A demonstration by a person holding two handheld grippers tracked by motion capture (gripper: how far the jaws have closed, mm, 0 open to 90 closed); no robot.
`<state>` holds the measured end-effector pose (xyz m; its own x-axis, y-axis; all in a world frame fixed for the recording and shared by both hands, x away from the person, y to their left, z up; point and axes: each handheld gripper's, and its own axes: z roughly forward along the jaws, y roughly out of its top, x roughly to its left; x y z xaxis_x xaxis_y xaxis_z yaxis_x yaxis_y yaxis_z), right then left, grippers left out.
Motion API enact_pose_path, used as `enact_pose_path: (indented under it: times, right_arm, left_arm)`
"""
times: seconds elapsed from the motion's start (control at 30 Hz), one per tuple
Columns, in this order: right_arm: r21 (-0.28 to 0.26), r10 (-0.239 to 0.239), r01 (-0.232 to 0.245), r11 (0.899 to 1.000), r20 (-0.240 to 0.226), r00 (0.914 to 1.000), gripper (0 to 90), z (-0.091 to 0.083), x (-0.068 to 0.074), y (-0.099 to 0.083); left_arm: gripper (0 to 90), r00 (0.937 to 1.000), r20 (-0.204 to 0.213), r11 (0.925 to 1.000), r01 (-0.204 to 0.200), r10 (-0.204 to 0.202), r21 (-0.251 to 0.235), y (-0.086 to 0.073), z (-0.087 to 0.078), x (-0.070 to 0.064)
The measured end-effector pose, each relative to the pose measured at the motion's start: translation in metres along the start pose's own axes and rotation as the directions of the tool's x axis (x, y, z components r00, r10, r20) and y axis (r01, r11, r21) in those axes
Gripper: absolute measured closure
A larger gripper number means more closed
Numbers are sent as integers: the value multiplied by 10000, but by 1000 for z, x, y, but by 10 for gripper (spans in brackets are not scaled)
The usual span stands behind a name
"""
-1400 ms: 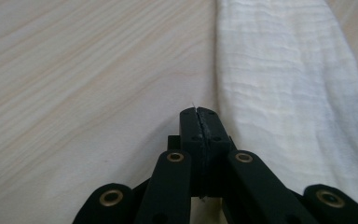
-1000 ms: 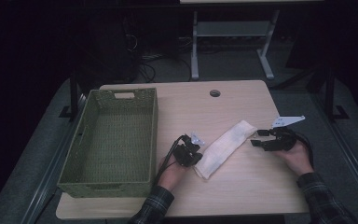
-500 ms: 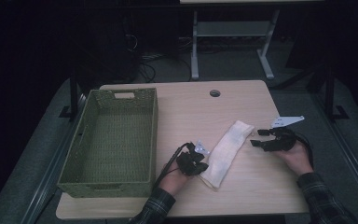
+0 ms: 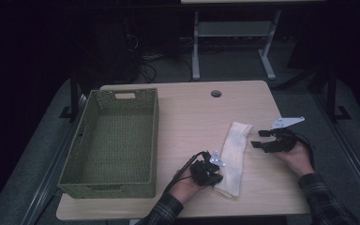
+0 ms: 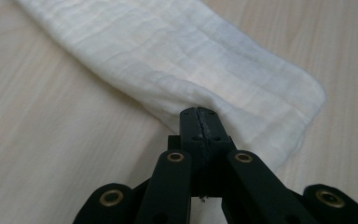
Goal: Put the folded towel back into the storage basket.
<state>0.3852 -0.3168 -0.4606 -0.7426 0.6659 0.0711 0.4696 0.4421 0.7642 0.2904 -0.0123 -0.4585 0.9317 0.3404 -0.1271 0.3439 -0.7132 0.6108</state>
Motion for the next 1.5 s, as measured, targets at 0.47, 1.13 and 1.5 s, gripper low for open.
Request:
enact_pose_path:
  times: [0.47, 1.13, 1.5]
  right_arm:
    - [80, -83, 84, 9999, -54, 10000, 347, 2, 3, 1]
    - [12, -24, 24, 10000, 25, 10000, 346, 0, 4, 1]
    - [38, -33, 33, 10000, 53, 10000, 347, -1, 1, -1]
  left_arm:
    - [820, 9979, 291, 9980, -567, 575, -263, 7, -1, -4]
    - [314, 9784, 954, 9803, -1744, 1831, -931, 44, 2, 11]
    - [237, 9651, 950, 9697, -2432, 2442, -225, 41, 24, 16]
